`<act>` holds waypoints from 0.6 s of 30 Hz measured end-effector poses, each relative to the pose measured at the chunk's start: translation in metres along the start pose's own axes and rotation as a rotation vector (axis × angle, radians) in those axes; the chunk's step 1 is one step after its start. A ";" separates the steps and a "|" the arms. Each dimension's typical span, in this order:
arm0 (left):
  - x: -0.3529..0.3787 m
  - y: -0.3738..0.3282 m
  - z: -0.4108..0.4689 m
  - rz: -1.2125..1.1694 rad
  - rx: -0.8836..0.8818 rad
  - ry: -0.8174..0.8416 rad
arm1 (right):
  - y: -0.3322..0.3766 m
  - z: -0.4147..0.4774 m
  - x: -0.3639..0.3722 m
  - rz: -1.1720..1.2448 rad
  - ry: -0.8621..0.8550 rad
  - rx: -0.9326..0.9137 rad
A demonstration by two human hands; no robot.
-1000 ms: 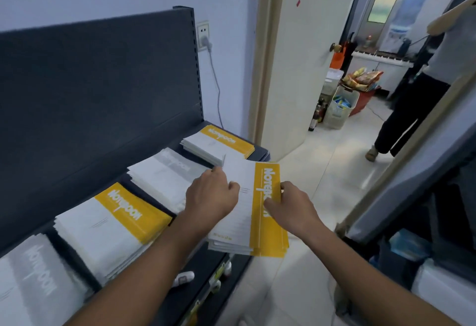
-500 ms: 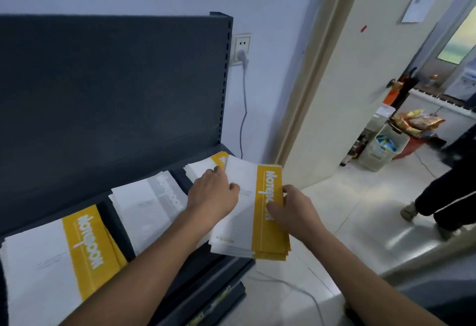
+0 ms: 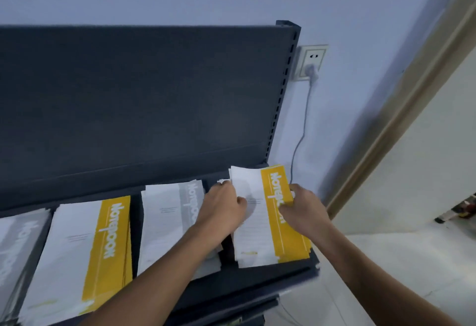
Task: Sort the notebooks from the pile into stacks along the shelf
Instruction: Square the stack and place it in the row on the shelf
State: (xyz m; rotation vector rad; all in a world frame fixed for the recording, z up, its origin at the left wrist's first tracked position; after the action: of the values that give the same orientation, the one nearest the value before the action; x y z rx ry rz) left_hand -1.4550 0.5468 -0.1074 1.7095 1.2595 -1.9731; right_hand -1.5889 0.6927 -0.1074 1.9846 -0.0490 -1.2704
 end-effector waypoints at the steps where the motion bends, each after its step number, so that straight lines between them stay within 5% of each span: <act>1: 0.001 0.001 0.002 0.003 -0.028 -0.007 | 0.001 0.008 0.000 -0.004 0.025 -0.024; 10: 0.015 0.008 -0.001 0.029 -0.231 -0.047 | -0.003 0.043 0.024 -0.114 0.249 -0.118; 18: 0.025 0.008 -0.007 0.066 -0.279 -0.074 | 0.000 0.044 0.026 -0.288 0.246 -0.213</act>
State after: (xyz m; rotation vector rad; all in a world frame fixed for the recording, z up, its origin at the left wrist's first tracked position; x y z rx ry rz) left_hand -1.4519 0.5561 -0.1331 1.5096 1.3603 -1.7134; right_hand -1.6101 0.6567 -0.1362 1.9927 0.4877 -1.1407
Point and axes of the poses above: each hand's wrist, its own z-axis towards the middle knuckle, its own x-axis out of the palm, y = z × x, the point moved 7 cm from there along z, towards the middle knuckle, and after that the axes turned 6 degrees about z, right-handed, at the moved point
